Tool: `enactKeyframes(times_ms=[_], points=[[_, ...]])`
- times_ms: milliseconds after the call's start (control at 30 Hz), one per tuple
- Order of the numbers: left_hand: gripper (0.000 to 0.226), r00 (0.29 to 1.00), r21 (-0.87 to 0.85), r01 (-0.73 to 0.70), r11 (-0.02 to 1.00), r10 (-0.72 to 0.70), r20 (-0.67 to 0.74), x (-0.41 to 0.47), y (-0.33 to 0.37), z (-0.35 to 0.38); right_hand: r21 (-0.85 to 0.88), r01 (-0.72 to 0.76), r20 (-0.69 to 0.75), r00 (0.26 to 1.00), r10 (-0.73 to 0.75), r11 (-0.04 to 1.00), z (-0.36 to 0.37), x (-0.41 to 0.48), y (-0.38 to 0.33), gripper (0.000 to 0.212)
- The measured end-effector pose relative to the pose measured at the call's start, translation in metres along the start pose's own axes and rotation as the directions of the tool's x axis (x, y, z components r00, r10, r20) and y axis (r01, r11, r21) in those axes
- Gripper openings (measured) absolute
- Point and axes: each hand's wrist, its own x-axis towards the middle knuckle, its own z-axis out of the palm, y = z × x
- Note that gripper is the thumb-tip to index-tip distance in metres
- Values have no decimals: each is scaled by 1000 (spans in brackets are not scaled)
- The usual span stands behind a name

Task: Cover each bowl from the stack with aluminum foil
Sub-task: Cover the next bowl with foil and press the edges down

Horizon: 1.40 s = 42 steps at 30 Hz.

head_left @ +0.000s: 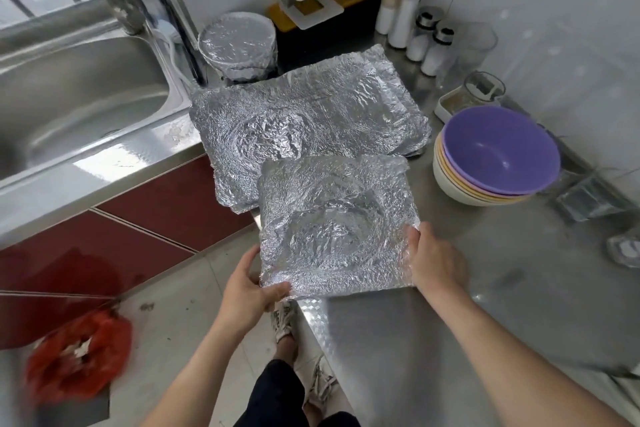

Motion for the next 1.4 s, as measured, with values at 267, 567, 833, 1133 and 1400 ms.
enactKeyframes(times_ms=[267,567,833,1133,1400], points=[[92,999,-46,-41,998,41,-6,1,3,-9,12,-21,-48,999,22,1000,-2,-3,1,37],[62,820,506,-286,814,481,-310,-19,25,6,73,-81,-214,972,94,994,-2,-5,2,39],[55,710,848,-516,120,614,345,16,11,90,182,366,-214,921,-327,912,20,-39,-69,49],[67,808,903,-415,112,502,310,28,-12,87,2,359,41,933,-358,933,41,-30,-26,67],[68,838,905,-401,141,455,301,22,-8,84,-40,247,103,965,-242,968,29,-19,9,69]])
